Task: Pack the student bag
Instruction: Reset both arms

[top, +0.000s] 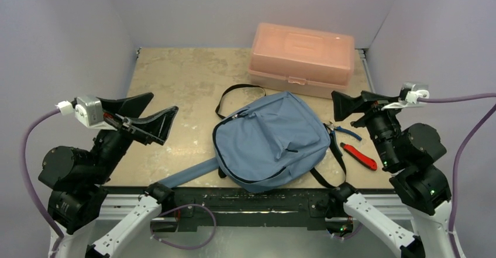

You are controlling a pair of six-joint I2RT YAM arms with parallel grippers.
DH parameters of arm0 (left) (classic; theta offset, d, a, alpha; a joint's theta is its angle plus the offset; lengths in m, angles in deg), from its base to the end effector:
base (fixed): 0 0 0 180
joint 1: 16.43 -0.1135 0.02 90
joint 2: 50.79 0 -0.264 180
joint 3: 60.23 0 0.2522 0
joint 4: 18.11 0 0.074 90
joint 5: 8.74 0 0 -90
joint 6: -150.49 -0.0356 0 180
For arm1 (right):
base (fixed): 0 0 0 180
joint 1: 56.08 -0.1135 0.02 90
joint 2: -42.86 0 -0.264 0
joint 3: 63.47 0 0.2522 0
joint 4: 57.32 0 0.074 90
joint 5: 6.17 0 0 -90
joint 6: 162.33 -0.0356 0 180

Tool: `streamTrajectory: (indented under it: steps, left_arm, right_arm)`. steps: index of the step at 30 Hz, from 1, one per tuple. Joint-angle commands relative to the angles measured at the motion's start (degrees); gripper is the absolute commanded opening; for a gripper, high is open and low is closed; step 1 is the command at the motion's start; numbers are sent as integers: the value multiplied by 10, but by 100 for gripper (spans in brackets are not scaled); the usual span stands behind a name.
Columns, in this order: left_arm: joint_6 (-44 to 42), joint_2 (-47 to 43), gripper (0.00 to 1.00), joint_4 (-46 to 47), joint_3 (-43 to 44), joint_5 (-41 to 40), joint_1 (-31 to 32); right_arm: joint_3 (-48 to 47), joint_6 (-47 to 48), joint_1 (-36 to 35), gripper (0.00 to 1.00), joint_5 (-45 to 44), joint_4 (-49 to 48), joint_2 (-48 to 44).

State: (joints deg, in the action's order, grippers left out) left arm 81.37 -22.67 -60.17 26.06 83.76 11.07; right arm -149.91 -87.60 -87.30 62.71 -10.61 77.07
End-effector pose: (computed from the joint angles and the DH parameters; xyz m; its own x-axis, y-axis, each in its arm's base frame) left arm 0.0218 -0.0131 0.4826 0.0523 -0.4287 -0.9020 0.5535 0.7642 -0.3311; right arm 0.0604 0.0216 0.4716 0.0328 0.3072 -0.9511 -0.1922 0.9358 0.2956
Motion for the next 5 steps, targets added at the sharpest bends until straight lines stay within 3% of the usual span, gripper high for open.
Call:
streamTrajectory:
  steps: [1,5]
  left_arm:
    - [-26,22,93,-4,13,-4,1]
    - [-29,39,93,-2,25,-13,1]
  right_arm:
    - [2,12,-2,99,8,-31,-16]
    - [2,7,-2,99,12,-23,-7]
